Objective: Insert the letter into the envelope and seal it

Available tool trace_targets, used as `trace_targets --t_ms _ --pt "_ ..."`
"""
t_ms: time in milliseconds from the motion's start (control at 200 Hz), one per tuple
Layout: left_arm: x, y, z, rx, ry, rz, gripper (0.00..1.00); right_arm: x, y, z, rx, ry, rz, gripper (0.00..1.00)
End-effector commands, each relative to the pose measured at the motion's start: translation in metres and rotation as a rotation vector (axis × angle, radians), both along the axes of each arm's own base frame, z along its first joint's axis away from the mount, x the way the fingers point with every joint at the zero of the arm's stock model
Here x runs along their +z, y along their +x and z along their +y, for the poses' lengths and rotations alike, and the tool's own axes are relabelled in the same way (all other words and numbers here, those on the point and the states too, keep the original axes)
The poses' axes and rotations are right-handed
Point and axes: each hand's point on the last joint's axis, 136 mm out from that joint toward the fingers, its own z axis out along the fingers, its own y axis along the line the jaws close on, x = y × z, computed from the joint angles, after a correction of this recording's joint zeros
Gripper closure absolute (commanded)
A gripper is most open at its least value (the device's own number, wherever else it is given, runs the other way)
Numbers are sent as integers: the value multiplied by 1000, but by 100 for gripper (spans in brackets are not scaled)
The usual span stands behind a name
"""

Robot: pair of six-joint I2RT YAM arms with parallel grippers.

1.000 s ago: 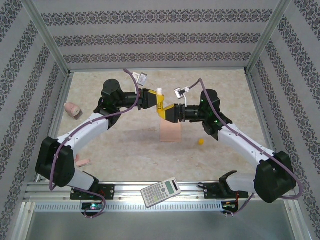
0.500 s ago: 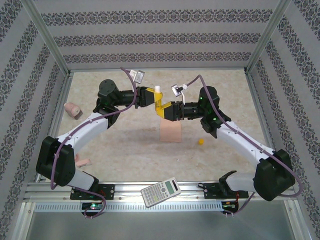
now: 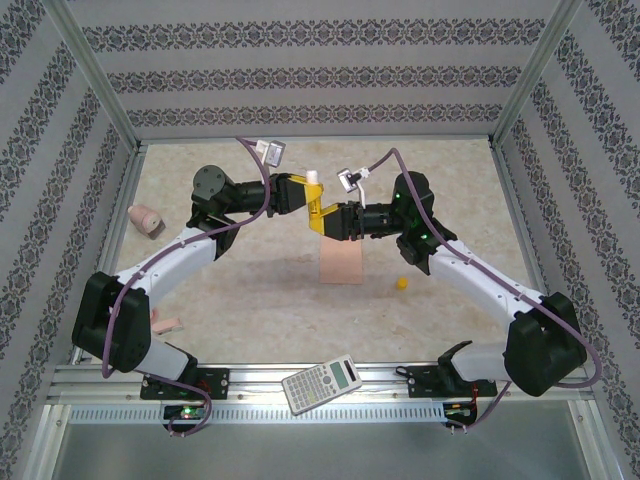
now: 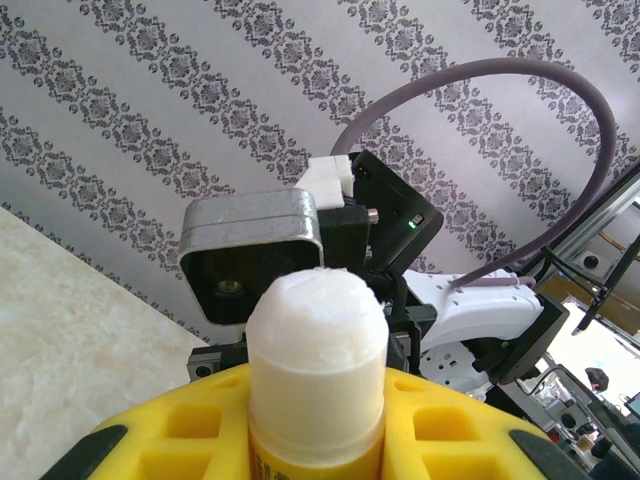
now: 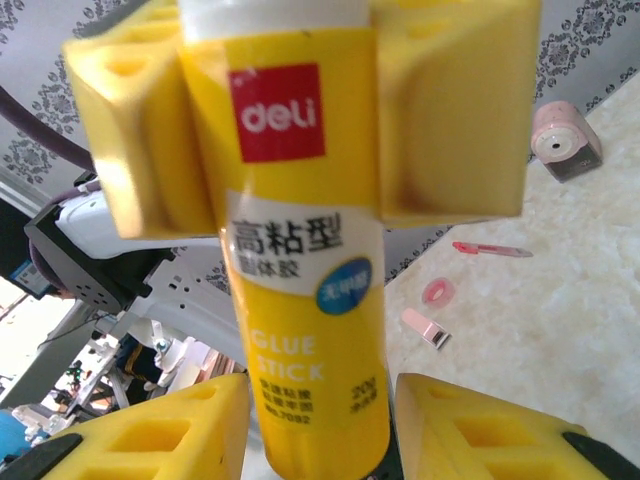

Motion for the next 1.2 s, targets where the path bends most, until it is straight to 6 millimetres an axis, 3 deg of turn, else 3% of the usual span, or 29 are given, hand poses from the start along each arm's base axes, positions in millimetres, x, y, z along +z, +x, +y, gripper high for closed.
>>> trace_targets --t_ms 0,520,839,1194 --pt "6 -1 5 6 -24 -47 100 18 -2 5 18 38 -65 58" --pt "6 5 6 39 -35 -34 100 17 3 4 -12 35 -59 80" --pt "-1 14 8 118 7 -11 100 13 13 1 -94 1 -51 84" --pt "-8 30 16 251 60 42 100 -7 23 -6 -230 -117 -46 86"
